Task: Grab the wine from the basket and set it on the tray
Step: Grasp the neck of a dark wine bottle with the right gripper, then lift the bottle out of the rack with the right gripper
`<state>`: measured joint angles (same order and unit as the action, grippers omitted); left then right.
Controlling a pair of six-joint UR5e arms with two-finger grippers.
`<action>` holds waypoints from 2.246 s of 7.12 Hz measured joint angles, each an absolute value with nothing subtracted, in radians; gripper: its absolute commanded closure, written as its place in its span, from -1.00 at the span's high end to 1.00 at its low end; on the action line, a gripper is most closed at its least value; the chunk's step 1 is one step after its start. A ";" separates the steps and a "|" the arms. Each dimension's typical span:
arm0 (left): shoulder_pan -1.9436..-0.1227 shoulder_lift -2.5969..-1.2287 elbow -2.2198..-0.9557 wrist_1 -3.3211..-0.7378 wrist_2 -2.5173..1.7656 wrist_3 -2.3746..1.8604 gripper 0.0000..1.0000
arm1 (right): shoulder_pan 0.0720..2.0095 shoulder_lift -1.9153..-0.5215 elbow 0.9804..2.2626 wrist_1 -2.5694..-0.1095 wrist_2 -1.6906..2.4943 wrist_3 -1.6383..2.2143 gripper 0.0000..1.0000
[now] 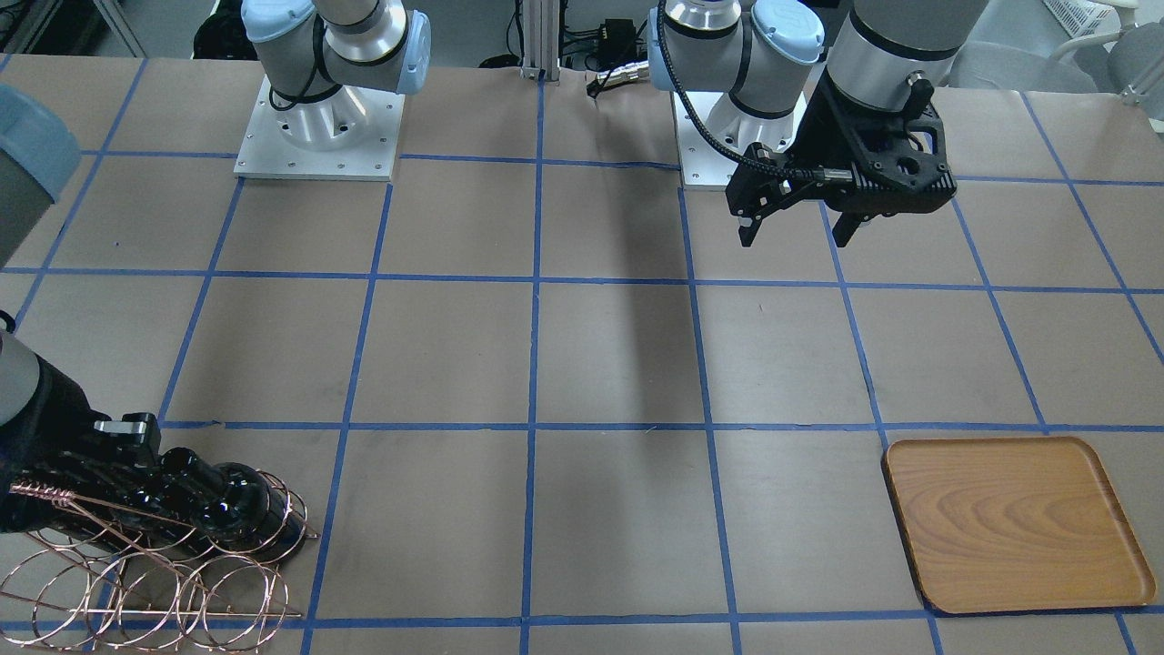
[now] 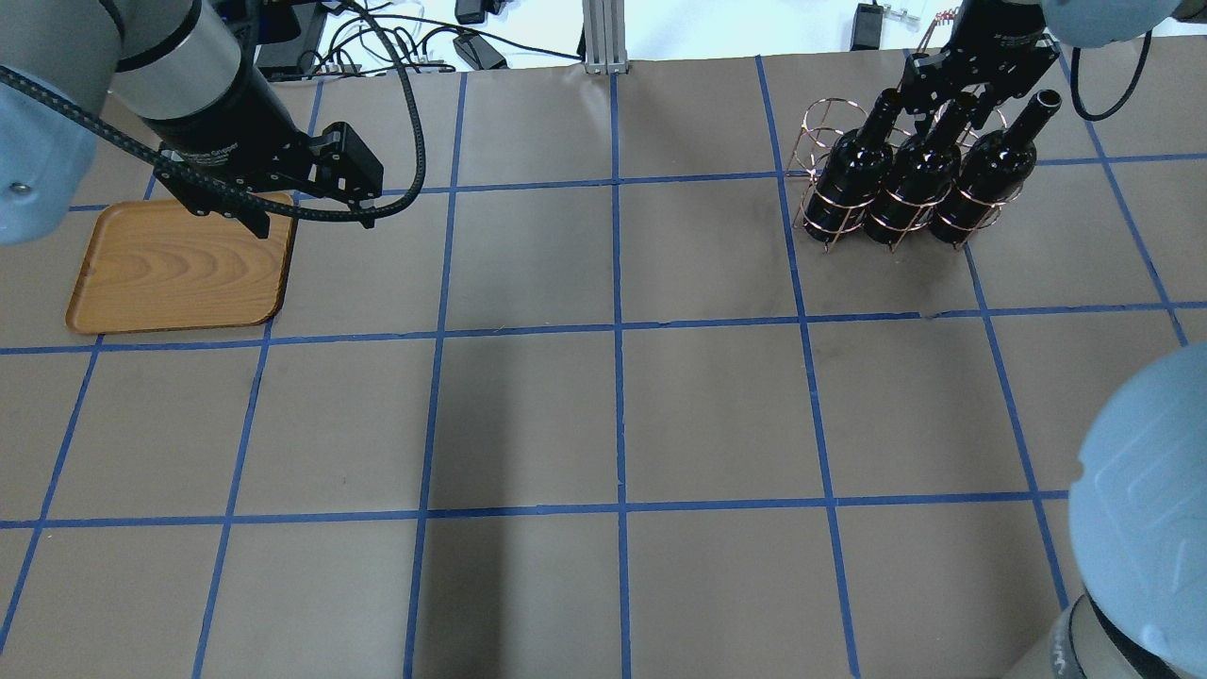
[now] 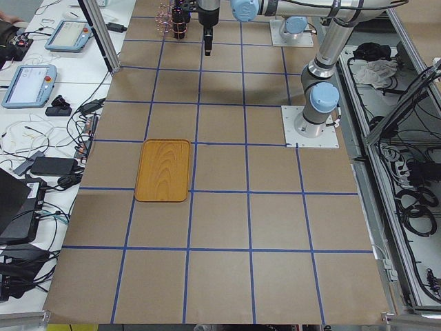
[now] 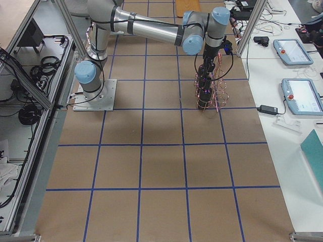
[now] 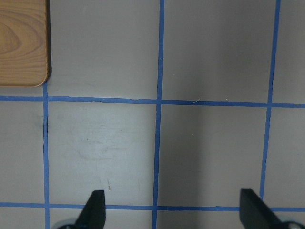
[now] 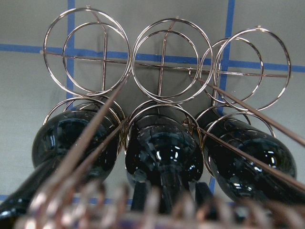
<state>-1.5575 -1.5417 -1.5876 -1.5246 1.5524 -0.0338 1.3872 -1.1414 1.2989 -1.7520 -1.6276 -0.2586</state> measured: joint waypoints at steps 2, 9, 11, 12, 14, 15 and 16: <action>-1.557 -1.542 -1.588 -1.523 1.553 -0.034 1.00 | 1.383 -1.153 1.295 -1.750 -1.628 -0.259 -0.79; -1.554 -1.542 -1.587 -1.517 1.554 -0.034 1.00 | 1.408 -1.452 1.266 -1.430 -1.611 -0.197 -0.86; -1.553 -1.542 -1.586 -1.517 1.554 -0.034 1.00 | 1.522 -1.502 1.347 -1.356 -1.612 -0.010 -0.94; -1.553 -1.542 -1.586 -1.517 1.554 -0.034 1.00 | 1.606 -1.513 1.413 -1.380 -1.606 0.108 -0.94; -1.552 -1.542 -1.586 -1.516 1.553 -0.034 1.00 | 1.773 -1.501 1.512 -1.489 -1.594 0.306 -0.96; -1.552 -1.542 -1.584 -1.516 1.552 -0.034 1.00 | 1.863 -1.477 1.536 -1.550 -1.593 0.407 -1.00; -1.551 -1.542 -1.580 -1.517 1.552 -0.034 1.00 | 1.955 -1.442 1.541 -1.605 -1.593 0.503 -1.00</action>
